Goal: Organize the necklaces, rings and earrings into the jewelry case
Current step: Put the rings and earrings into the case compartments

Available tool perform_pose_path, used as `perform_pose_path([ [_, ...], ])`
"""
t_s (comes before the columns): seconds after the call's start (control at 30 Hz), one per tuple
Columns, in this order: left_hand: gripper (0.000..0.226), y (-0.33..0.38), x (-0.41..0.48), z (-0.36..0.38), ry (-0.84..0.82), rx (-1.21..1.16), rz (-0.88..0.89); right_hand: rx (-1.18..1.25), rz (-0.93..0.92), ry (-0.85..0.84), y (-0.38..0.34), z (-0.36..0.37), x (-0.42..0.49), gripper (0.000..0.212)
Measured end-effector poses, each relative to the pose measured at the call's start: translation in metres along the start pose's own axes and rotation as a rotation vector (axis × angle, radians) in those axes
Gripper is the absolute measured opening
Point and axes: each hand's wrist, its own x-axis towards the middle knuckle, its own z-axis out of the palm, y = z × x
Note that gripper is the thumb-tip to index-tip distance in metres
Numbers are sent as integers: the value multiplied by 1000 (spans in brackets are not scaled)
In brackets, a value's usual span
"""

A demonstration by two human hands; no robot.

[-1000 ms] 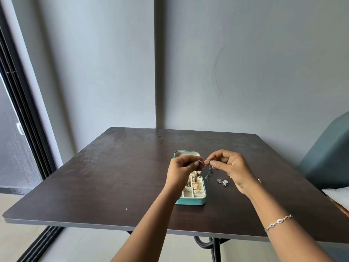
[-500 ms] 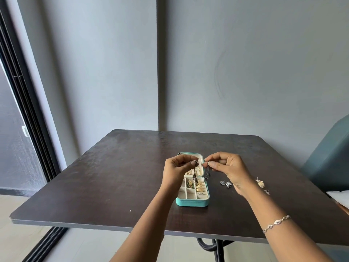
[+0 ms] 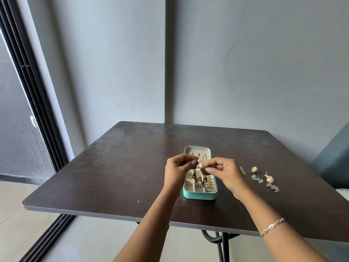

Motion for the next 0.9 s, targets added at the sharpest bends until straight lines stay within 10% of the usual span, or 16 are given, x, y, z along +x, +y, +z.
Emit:
perform_pose_path([
  [0.9,18,-10,6,-19,135,2,-15,-202,42,-35,17,31,37,33],
])
